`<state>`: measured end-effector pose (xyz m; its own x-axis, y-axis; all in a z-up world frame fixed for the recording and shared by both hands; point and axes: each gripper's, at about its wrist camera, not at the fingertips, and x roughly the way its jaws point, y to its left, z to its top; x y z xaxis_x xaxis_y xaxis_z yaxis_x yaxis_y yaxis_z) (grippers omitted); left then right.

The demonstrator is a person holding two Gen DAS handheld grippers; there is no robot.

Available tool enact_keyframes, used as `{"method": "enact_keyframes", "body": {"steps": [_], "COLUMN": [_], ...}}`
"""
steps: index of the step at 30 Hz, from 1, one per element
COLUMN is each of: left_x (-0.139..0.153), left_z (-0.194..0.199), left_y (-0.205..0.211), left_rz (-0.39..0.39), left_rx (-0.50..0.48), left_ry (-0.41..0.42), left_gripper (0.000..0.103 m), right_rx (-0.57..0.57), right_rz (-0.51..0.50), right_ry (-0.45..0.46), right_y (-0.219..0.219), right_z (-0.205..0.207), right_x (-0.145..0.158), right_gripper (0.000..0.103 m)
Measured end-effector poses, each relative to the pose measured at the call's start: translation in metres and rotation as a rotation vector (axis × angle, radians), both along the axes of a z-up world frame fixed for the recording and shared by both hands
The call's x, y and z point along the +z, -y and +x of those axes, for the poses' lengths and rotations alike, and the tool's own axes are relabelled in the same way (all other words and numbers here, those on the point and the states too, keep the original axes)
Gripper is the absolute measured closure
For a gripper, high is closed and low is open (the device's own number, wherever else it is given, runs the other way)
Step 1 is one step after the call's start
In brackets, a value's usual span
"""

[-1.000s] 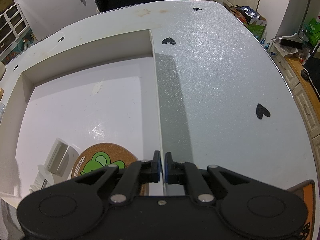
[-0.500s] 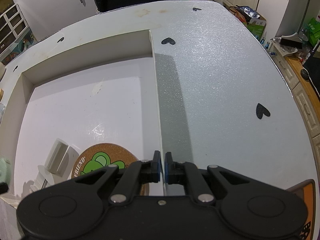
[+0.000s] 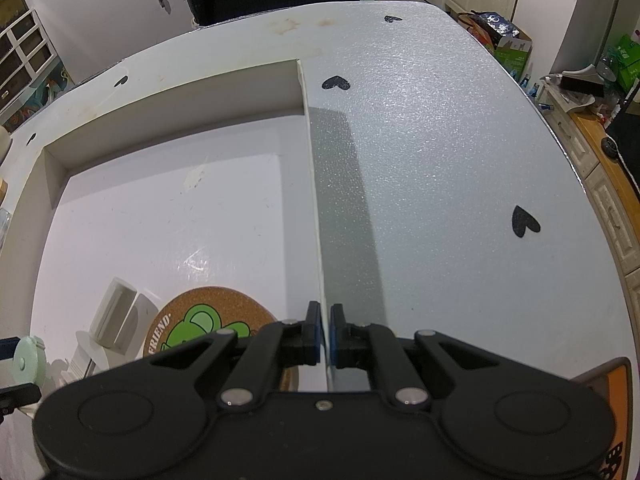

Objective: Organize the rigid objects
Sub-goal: 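Carry the tape measure into the tray and open the left tool, then withdraw the open left tool and move it to the white charger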

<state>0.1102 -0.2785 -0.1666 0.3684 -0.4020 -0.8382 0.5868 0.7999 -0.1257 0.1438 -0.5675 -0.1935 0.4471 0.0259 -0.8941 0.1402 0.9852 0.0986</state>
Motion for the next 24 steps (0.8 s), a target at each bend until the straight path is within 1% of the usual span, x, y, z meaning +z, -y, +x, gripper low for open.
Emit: {"method": "enact_keyframes", "body": {"steps": [2,4,8,10,12,15,19,24], "left_x": [0.0002,0.0013,0.0028,0.0036,0.0049,0.0057,0.0053,0.0082], "left_z": [-0.0001,-0.0006,-0.0006,-0.0009,-0.0013,-0.0025,-0.0070,-0.0098], "left_y": [-0.0006,-0.0015,-0.0038,-0.0045,-0.0057,-0.0063,-0.0031,-0.0032], "left_rz": [-0.003,-0.002,-0.008,-0.008,-0.013,-0.026,-0.023,-0.039], "left_rx": [0.003,0.011,0.021,0.027,0.033,0.027,0.004,-0.007], "left_ry": [-0.001,0.009,0.013,0.019,0.026,0.021,0.023,0.037], "left_gripper": [0.048,0.038,0.031,0.022,0.015,0.008,0.003,0.000], "right_rx": [0.000,0.000,0.000,0.000,-0.001,-0.001,0.000,-0.001], "right_rz": [0.001,0.000,0.001,0.001,0.001,0.001,0.000,0.001], "right_ry": [0.000,0.000,0.000,0.000,0.000,0.000,0.000,0.001], "right_y": [-0.0001,-0.0002,-0.0002,-0.0002,-0.0002,0.0000,-0.0001,0.0000], "right_z": [0.0000,0.0001,0.0001,0.0001,0.0001,0.0000,-0.0001,-0.0001], "right_x": [0.0000,0.0001,0.0001,0.0000,0.0000,-0.0001,-0.0001,-0.0001], "right_gripper": [0.097,0.097,0.097,0.097,0.097,0.097,0.097,0.097]}}
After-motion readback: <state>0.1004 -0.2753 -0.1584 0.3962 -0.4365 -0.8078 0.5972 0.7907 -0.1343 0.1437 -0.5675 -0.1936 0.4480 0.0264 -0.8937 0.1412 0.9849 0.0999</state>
